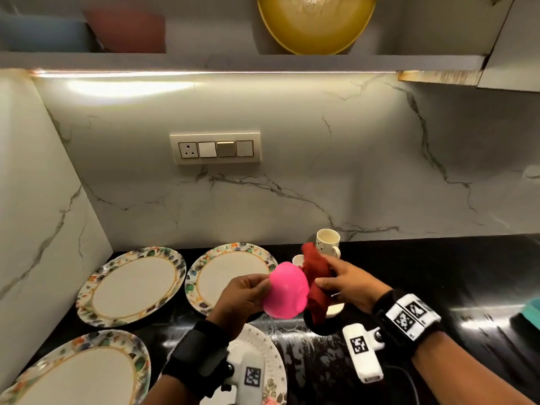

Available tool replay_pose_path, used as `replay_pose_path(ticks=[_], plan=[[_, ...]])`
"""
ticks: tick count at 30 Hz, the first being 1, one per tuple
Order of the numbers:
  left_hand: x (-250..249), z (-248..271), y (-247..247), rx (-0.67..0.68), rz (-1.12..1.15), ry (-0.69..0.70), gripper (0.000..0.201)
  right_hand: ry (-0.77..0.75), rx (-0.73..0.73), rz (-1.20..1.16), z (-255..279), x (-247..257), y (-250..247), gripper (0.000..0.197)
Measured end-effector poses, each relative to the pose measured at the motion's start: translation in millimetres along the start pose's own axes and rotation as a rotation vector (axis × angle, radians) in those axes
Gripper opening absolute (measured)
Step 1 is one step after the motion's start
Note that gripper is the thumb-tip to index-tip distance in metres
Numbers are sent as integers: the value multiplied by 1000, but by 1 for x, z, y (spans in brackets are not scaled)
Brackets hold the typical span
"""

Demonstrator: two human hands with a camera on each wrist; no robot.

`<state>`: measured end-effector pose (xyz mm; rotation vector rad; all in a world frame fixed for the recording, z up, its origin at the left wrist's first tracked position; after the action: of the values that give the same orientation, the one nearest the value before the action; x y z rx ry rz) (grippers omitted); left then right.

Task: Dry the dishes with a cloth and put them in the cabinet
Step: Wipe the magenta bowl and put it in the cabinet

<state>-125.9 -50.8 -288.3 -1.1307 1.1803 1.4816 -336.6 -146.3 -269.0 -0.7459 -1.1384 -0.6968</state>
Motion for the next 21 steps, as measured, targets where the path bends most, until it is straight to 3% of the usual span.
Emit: replay_pose_path(ticks=[3, 9, 11, 15, 18, 21], plan=[[-1, 3, 22, -70, -154, 71, 16, -58, 0, 352, -11, 14, 12, 57], [1, -3, 23, -284, -253, 114, 21, -352, -228, 512, -3, 13, 56, 49], [2, -5, 21, -330, -105, 36, 22, -446, -233, 535, 0, 4, 72, 50], [9, -8, 14, -357, 225, -222, 17, -675, -272, 651, 2, -30, 82, 31], [18, -10, 5, -316, 348, -364, 31, -820, -200, 783, 7, -54, 78, 26], [25, -11, -2, -378, 376, -402, 30, -918, -80, 866, 7, -70, 63, 29]])
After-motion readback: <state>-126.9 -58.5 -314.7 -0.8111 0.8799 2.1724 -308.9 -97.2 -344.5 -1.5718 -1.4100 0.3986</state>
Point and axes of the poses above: each hand's wrist, its own z-axis away from the middle knuckle, its own y-axis out of the palm, x = y × z, the point moved 2 cm from there along -z, towards the middle knuckle, and after that the axes turned 2 degrees about y, right-handed, at the moved point
